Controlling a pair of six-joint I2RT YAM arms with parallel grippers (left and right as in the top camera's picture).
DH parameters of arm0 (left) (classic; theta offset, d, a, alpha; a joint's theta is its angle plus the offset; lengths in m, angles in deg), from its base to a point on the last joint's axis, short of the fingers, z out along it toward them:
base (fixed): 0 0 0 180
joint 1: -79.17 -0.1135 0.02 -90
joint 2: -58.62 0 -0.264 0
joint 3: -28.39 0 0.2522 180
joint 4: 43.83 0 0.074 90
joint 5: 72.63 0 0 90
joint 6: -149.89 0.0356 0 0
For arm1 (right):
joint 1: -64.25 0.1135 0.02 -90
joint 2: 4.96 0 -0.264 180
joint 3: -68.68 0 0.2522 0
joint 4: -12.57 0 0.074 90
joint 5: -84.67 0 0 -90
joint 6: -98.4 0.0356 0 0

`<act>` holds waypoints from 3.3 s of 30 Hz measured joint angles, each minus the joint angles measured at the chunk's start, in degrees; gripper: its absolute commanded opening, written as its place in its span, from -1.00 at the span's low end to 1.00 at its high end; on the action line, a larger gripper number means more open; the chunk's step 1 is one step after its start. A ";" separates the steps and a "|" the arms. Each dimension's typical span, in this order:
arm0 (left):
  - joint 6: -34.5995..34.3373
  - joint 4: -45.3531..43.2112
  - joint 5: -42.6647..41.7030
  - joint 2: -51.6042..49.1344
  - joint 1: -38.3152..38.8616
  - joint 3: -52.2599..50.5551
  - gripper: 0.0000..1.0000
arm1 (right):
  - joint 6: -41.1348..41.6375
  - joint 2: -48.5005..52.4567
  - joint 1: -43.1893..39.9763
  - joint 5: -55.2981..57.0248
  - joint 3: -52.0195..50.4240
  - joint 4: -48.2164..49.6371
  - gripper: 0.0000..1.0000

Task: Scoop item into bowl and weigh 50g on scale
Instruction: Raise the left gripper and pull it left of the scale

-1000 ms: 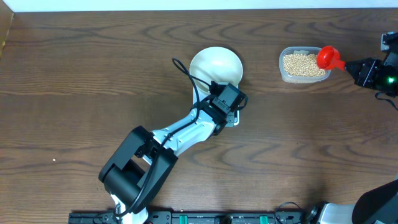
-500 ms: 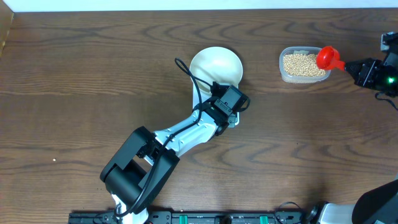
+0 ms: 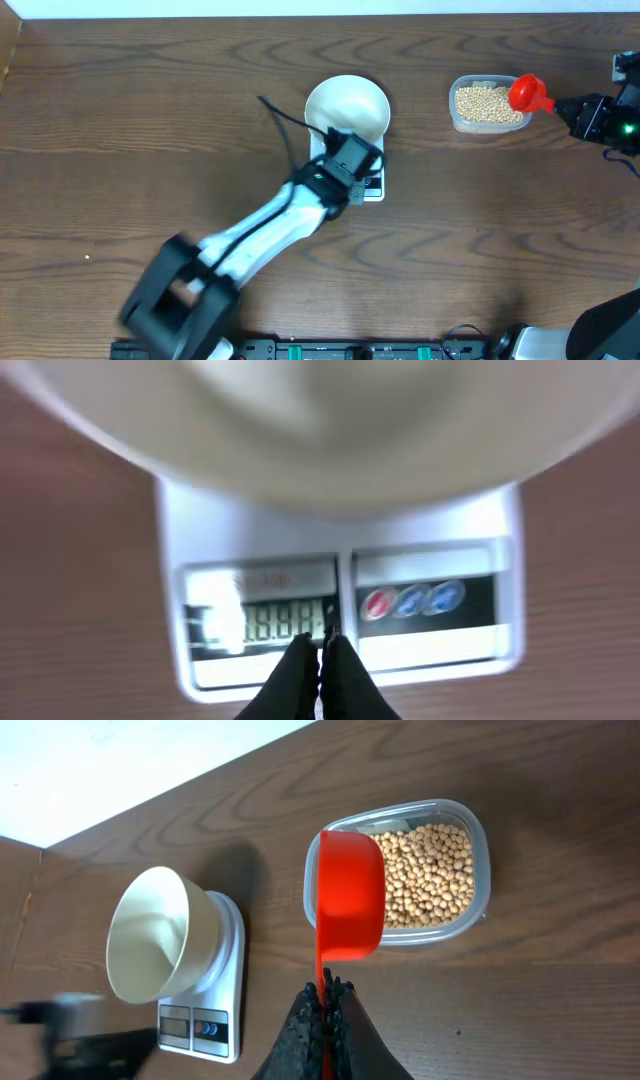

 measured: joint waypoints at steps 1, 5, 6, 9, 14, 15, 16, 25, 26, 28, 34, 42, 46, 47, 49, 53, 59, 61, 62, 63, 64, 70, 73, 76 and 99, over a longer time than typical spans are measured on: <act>0.04 0.31 0.00 2.64 -0.24 0.00 -0.86 | -0.02 0.00 0.00 0.00 0.00 0.00 -0.98; 0.04 2.21 0.04 13.35 -1.55 0.02 -0.85 | 0.00 0.00 0.00 0.00 0.00 0.00 -0.98; 0.04 2.51 0.04 15.19 -1.99 0.02 -0.85 | 0.00 0.00 0.00 0.00 0.00 0.00 -0.98; 0.04 3.41 -0.13 20.44 -4.76 0.02 -0.86 | 0.00 0.00 0.00 0.02 0.00 0.11 -0.98; 0.04 3.43 -0.35 26.38 -14.38 0.02 -0.86 | -0.20 0.00 0.00 0.04 0.00 2.21 -0.98; 0.02 3.41 -0.44 27.12 -17.09 0.02 -0.86 | -0.22 0.00 0.00 0.07 0.00 3.28 -0.98; 0.02 3.34 -0.35 27.56 -19.65 0.02 -0.86 | -0.24 0.00 0.00 0.04 0.00 4.13 -0.98; -2.01 1.88 -0.33 25.59 -41.16 0.02 -0.85 | 5.95 0.00 0.00 2.21 -0.04 20.61 -0.98; -2.23 1.07 -0.33 24.87 -43.10 0.02 -0.85 | 7.50 0.00 0.00 3.30 -0.04 23.10 -0.98; -2.64 -0.83 -0.17 23.12 -46.23 0.02 -0.85 | 11.32 0.00 0.00 6.47 -0.07 27.85 -0.98; -4.57 -5.73 2.45 15.87 -53.46 0.02 -0.77 | 21.90 0.00 0.00 17.00 -0.07 31.56 -0.98; -5.07 -17.07 3.82 7.19 -55.98 0.02 -0.68 | 34.80 0.00 0.00 27.34 -0.07 31.69 -0.98; -5.09 -22.53 3.96 5.84 -55.95 0.02 -0.68 | 39.30 0.48 0.00 29.53 -0.07 33.29 -0.98; -5.14 -23.34 3.96 5.84 -55.98 0.02 -0.67 | 40.26 0.85 0.00 29.70 -0.07 33.90 -0.98; -5.18 -24.52 3.96 5.84 -55.95 0.02 -0.67 | 41.48 1.77 0.00 29.57 -0.07 34.56 -0.98; -5.18 -24.59 2.49 5.84 -55.98 0.02 -0.66 | 41.79 3.87 0.31 28.06 -0.07 34.51 -0.98; -4.87 -24.87 -5.68 5.84 -55.98 0.02 -0.57 | 37.09 4.28 0.83 21.35 -0.07 30.49 -0.97; -3.21 -25.22 -9.88 5.84 -55.91 0.02 -0.57 | 34.32 4.28 1.27 19.12 -0.04 26.91 -0.98; -1.99 -25.27 -11.85 5.84 -55.80 0.02 -0.57 | 33.07 4.28 1.60 18.38 -0.04 25.20 -0.98; -0.74 -25.22 -13.60 5.84 -55.56 0.02 -0.58 | 31.85 4.28 1.99 17.66 -0.04 23.67 -0.98; 0.57 -25.22 -15.30 5.84 -55.19 0.02 -0.57 | 30.47 4.28 2.47 16.79 -0.04 22.25 -0.98; 11.63 -17.62 -21.92 6.67 -47.95 0.11 -0.47 | 23.28 4.26 5.77 14.91 0.26 17.11 -0.98; 17.64 -10.93 -23.47 8.44 -42.69 0.13 -0.42 | 20.65 4.20 6.93 14.71 1.29 17.05 -0.98; 23.74 -5.20 -25.79 11.61 -37.83 0.26 -0.42 | 18.99 4.04 7.28 14.47 2.82 17.62 -0.98; 36.22 18.53 -33.83 20.98 -29.44 0.70 0.96 | 17.33 3.63 7.28 15.67 3.54 20.46 -0.98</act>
